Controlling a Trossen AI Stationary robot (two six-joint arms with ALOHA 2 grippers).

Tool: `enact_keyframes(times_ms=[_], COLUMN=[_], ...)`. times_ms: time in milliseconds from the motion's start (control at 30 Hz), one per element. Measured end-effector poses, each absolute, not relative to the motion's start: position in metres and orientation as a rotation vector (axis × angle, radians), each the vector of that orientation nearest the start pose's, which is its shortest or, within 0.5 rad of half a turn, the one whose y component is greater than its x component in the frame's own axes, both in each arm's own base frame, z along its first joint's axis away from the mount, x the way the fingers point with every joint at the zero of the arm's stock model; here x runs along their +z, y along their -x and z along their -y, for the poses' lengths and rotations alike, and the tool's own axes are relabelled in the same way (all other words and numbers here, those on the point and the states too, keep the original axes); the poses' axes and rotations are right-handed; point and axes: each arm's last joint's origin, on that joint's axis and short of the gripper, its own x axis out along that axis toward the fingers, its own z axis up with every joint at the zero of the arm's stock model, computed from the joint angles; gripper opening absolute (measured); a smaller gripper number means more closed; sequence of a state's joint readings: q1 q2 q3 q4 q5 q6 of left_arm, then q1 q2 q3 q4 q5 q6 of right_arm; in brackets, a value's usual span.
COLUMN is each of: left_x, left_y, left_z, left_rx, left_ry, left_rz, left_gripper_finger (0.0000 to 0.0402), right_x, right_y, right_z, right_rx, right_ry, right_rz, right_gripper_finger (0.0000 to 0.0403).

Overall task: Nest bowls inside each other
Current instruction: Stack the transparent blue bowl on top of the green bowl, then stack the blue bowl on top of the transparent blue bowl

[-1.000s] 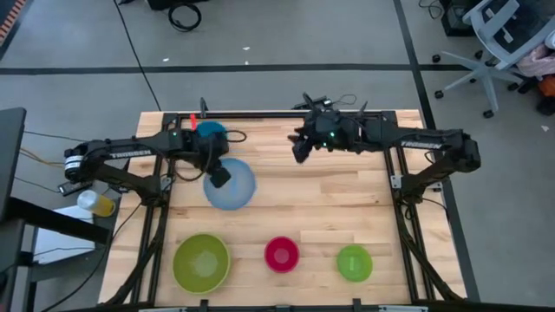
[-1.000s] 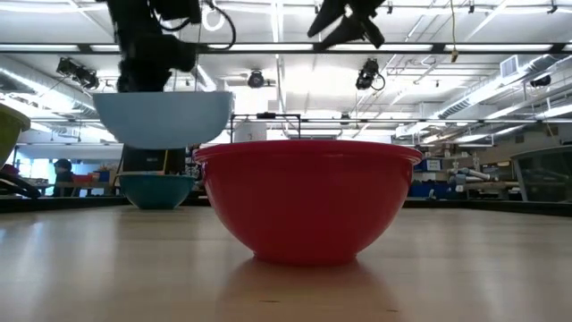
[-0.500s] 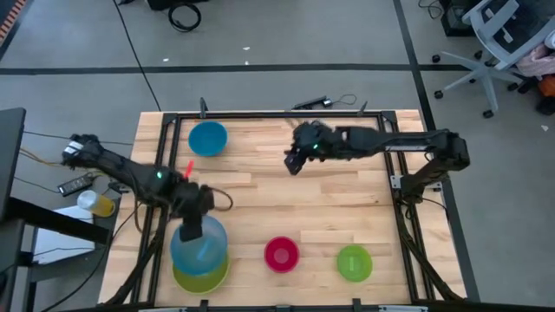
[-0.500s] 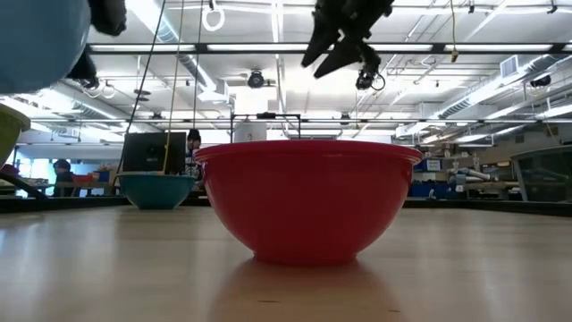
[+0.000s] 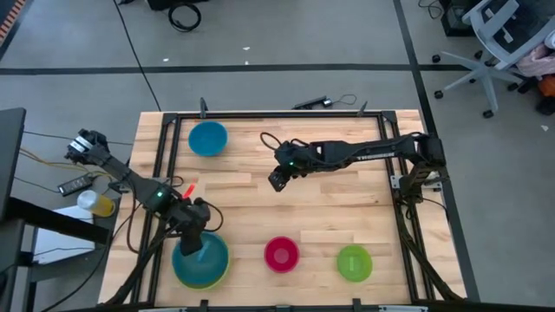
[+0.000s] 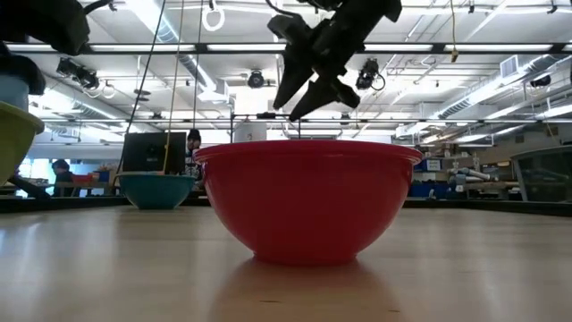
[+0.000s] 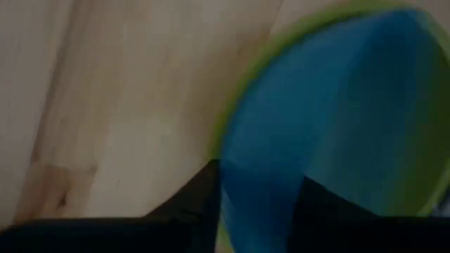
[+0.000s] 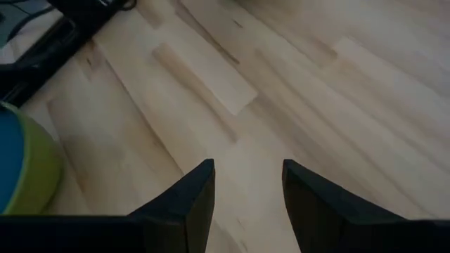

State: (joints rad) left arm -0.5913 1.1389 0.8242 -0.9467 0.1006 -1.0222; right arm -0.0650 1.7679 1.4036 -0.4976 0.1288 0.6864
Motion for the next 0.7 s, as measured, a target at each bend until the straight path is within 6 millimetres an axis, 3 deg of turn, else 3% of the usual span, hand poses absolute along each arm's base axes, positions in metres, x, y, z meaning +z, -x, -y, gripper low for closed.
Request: enact_keyframes(times_ms=[167,300,567,700], left_x=[0.236,0.245,0.298,0.305], left_y=[-0.156,-0.158,-0.163,-0.167], left_z=[0.112,0.105,0.058,0.021], left_rx=[0.018,0.056,0.249,0.337], left_ry=[0.611,0.593,0.362,0.288], left_rz=[-1.419,-1.424,-1.238,-1.187], left_gripper_finger=[0.0208,0.0236,0.0223,0.0205], right_x=[0.261,0.27,0.276,0.276], right_y=[-0.382,-0.377,-0.371,-0.37], right_z=[0.031,0.036,0.05,0.054], right_rx=[-0.489,-0.511,-0.528,-0.506], right_ry=[-0.627,-0.621,-0.617,-0.636], right_rz=[-0.753,-0.725,-0.71,-0.722], right_gripper_finger=[0.0171,0.0171,0.0171,0.0172])
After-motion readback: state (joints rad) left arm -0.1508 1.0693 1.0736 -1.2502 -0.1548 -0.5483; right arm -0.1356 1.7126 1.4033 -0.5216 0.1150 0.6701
